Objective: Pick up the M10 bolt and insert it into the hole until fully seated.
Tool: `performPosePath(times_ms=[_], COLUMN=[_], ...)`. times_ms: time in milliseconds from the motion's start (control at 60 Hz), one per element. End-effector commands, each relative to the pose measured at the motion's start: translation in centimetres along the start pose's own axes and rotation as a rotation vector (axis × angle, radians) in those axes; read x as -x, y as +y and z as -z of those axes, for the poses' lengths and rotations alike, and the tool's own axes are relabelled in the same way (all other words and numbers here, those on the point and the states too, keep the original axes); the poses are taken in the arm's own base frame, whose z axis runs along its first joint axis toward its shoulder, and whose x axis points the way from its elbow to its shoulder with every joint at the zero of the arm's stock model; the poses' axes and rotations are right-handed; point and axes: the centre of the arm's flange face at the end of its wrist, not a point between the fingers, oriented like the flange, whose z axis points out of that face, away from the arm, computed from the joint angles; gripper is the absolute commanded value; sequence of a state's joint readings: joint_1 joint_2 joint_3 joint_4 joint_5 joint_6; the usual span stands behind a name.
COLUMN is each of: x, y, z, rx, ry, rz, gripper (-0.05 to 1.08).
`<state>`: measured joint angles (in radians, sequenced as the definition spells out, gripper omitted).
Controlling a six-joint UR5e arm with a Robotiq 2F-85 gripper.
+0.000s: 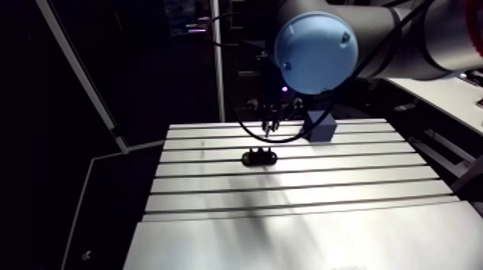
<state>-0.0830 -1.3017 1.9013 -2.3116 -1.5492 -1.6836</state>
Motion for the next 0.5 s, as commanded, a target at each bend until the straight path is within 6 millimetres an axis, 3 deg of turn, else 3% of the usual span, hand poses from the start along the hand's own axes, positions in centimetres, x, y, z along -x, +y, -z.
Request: performPosePath(times_ms=[17, 233, 333, 500], x=[-2.2, -4.1, -5.7, -7.7], y=[1.0, 1.8, 3.1, 6.0], z=[4.4, 7.5, 9.1, 9.4], rx=[0.004, 0.002, 0.002, 0.002], ry=[-0.033, -0.070, -0.089, -0.121], rz=[-0.025, -0.036, -0.053, -0.092], gripper=[1.08, 1.07, 1.08, 1.08])
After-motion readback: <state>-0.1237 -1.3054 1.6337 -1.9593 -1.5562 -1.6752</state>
